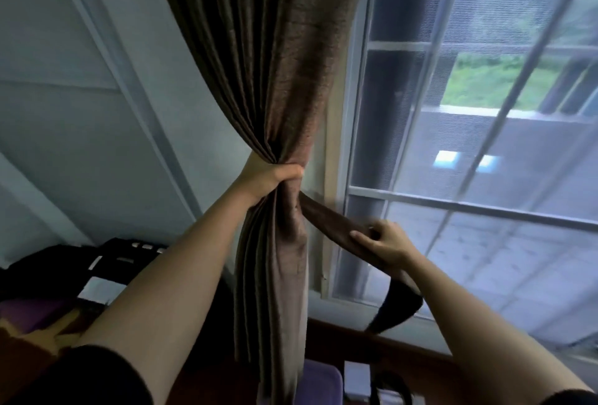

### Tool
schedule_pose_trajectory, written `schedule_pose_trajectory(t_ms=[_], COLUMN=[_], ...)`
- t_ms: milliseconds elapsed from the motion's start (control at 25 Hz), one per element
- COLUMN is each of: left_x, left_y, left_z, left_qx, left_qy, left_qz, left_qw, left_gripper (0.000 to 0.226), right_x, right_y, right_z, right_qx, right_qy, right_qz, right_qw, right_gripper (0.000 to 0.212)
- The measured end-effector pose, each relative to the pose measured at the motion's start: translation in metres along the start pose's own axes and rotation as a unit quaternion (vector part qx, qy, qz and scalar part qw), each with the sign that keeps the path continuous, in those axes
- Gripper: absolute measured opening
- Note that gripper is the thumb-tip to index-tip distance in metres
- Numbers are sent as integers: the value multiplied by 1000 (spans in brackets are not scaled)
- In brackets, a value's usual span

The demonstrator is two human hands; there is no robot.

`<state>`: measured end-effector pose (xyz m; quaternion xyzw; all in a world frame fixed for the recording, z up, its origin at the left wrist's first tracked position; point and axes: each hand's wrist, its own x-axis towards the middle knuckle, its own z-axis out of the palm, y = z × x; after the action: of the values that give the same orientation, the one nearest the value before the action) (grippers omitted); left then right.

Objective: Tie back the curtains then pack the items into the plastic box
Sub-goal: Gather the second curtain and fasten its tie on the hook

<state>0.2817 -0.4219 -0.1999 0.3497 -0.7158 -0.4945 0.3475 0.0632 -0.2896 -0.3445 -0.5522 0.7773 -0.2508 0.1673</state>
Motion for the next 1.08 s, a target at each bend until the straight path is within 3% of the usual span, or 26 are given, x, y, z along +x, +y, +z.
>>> schedule_pose_trajectory(t_ms=[80, 160, 320, 480, 640, 760, 960, 1080], left_x=[3, 5, 6, 12, 11, 9, 9, 10], left_y=[-2, 2, 12, 17, 25, 35, 52, 56], left_z=[30, 57, 96, 119, 133, 134, 127, 127], left_qx=[2, 0, -7, -14, -20, 11, 79, 109], left_qy=[-6, -15, -5, 24, 44, 20, -47, -57], left_qz=[-13, -21, 4, 26, 15, -9, -87, -109], left_qw=[1000, 1000, 1000, 999, 999, 1000, 992, 986], left_gripper=[66, 62, 33, 24, 23, 28, 49, 51], right_x=[-5, -13, -27, -44, -72, -85, -71, -60], right_y=[9, 19, 22, -11, -63, -94, -124, -131], right_z=[-26, -49, -88, -106, -63, -20, 21, 23], right_qx=[-92, -144, -119, -69, -84, -7, 168, 337], right_qy=[-3, 24, 55, 76, 160, 181, 239, 280], right_qz=[10, 17, 50, 22, 21, 66, 131, 159], right_qw=[996, 989, 990, 994, 983, 981, 947, 885], right_gripper=[37, 37, 36, 32, 20, 23, 23, 27])
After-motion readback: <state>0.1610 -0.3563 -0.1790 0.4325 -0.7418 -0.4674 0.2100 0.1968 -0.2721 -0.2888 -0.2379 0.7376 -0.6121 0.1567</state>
